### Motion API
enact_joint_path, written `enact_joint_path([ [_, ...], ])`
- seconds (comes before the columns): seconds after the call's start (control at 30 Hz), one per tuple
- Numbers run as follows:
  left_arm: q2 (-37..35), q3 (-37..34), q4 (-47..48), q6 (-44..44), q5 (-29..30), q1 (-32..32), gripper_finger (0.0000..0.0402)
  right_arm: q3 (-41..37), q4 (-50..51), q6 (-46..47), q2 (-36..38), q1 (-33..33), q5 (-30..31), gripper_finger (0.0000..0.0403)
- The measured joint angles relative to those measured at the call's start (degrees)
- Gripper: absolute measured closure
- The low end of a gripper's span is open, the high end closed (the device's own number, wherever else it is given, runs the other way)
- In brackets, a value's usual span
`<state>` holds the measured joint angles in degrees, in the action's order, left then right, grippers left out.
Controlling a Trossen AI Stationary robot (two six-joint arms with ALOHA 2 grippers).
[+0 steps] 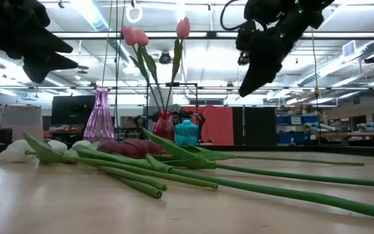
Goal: Sort flowers into vase by color
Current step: Put the dark red tulip into the blue vase
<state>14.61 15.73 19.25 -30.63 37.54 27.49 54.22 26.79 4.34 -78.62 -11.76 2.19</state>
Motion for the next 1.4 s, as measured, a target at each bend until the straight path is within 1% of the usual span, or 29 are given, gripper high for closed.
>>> enact_joint_path([
  [0.1, -0.02, 0.0, 2.43, -0.29, 0.39, 0.0, 0.0191, -1.45, -4.59, 5.63, -2.41, 5.16, 0.6, 0.0218],
  [0.2, 0.21, -0.02, 5.86, -3.86, 3.84, 0.0, 0.0191, -1.73, -10.12, 10.19, -6.76, 10.55, 0.24, 0.0218],
  [0.27, 0.56, -0.07, 6.86, -5.87, 4.61, -0.02, 0.0191, -0.8, -12.58, 11.78, -10.08, 13.59, 0.41, 0.0218],
  [0.4, 1.61, -0.11, 6.63, -7.15, 3.96, 0.04, 0.0191, 3.17, -13.02, 12.61, -16.07, 18.25, 5.24, 0.0218],
  [0.47, 2.13, -0.11, 5.95, -7.15, 3.95, 0.04, 0.0191, 5.56, -12.18, 12.61, -18.53, 19.37, 5.5, 0.0218],
  [0.6, 2.32, -0.11, 5.6, -7.16, 3.93, 0.04, 0.0191, 10.81, -3.4, 12.6, -22.94, 19.79, 5.19, 0.0218],
  [0.7, 2.32, -0.11, 5.2, -7.57, 3.93, 0.04, 0.0191, 14.24, 4.68, 12.58, -26.34, 19.38, 3.32, 0.0219],
  [0.9, 2.32, -0.11, 4.4, -7.58, 3.95, 0.04, 0.0191, 19.24, 13.67, 9.98, -31.76, 19.22, 1.81, 0.0236],
  [1.0, 2.32, -0.11, 4.4, -7.32, 4.42, 0.02, 0.0191, 20.53, 14.6, 8.64, -33.82, 18.86, -0.01, 0.0248],
  [1.1, 2.32, -0.11, 4.46, -7.28, 5.56, 0.0, 0.0191, 21.15, 14.92, 7.53, -35.68, 18.57, -0.31, 0.0259],
  [1.23, 2.33, -0.11, 4.6, -7.24, 6.1, 0.0, 0.0191, 21.86, 15.76, 6.74, -36.34, 18.05, -0.27, 0.0277],
  [1.4, 2.32, -0.11, 4.6, -7.19, 6.07, 0.0, 0.0191, 21.85, 15.75, 7.62, -36.36, 17.53, -0.53, 0.0317],
])
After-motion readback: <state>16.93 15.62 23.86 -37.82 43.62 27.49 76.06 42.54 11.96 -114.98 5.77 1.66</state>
